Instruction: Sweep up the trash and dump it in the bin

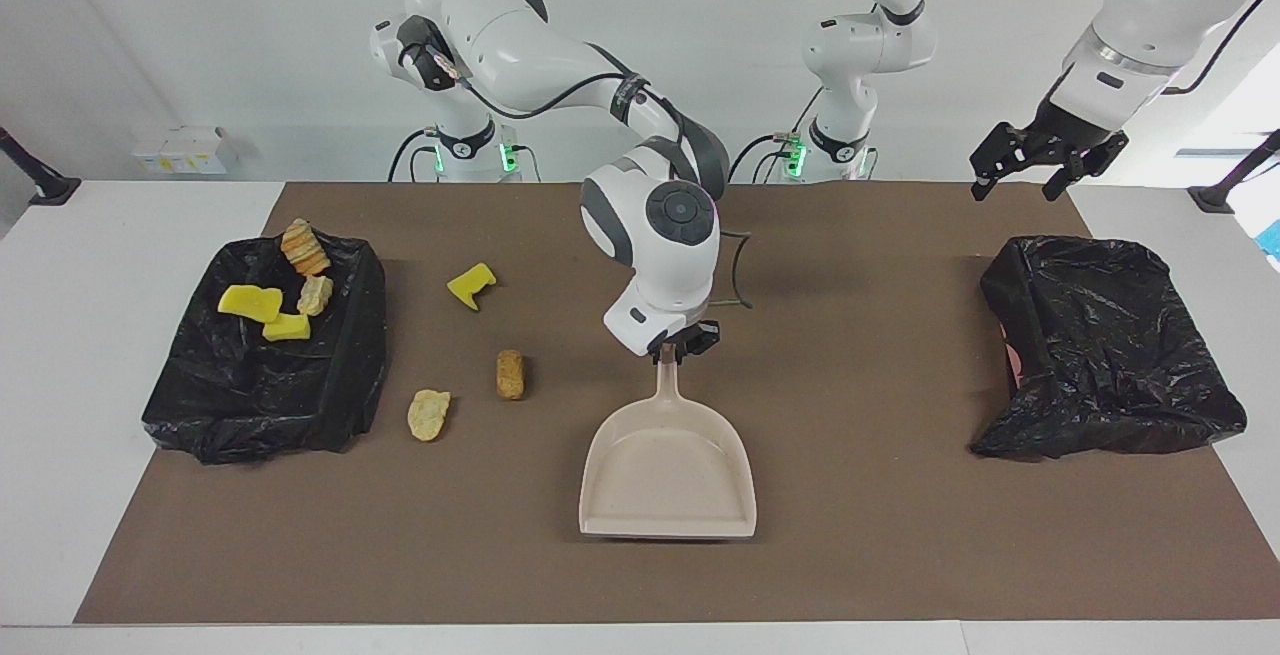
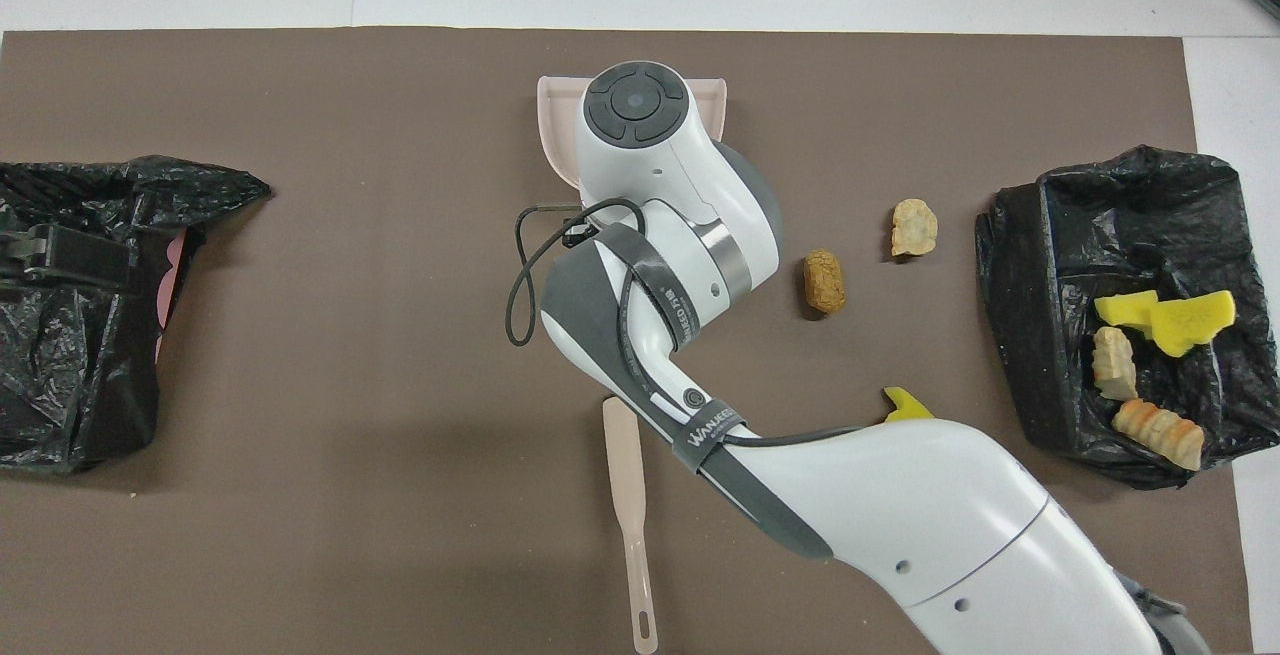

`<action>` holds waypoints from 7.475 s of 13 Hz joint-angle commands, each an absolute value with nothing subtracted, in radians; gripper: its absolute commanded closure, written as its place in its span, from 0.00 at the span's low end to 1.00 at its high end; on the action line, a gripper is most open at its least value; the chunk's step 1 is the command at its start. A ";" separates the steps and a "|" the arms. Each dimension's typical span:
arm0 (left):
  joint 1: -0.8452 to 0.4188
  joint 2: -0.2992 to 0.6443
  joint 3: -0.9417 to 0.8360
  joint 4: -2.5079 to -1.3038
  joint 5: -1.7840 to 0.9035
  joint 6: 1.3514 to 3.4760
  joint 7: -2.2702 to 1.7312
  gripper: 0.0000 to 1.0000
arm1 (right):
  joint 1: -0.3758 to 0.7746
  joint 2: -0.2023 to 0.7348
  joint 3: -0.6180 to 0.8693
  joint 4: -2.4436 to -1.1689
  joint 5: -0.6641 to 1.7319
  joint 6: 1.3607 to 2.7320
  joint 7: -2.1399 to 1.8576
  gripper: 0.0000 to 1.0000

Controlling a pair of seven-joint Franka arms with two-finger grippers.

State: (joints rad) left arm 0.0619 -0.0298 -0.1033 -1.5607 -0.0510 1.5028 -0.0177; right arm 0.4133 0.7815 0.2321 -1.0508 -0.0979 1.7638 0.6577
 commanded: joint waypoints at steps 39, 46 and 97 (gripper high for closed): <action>-0.032 -0.011 -0.130 -1.620 -0.029 1.663 -0.015 0.00 | 0.520 -0.086 0.259 -2.206 0.236 1.968 0.660 0.00; -0.236 0.178 -0.129 -1.614 -0.015 1.876 -0.174 0.00 | 0.660 -0.006 0.259 -2.322 0.239 2.196 0.719 0.00; -0.508 0.170 -0.129 -1.952 0.135 2.120 0.767 1.00 | 0.147 -0.131 0.253 -2.381 0.127 1.945 0.761 1.00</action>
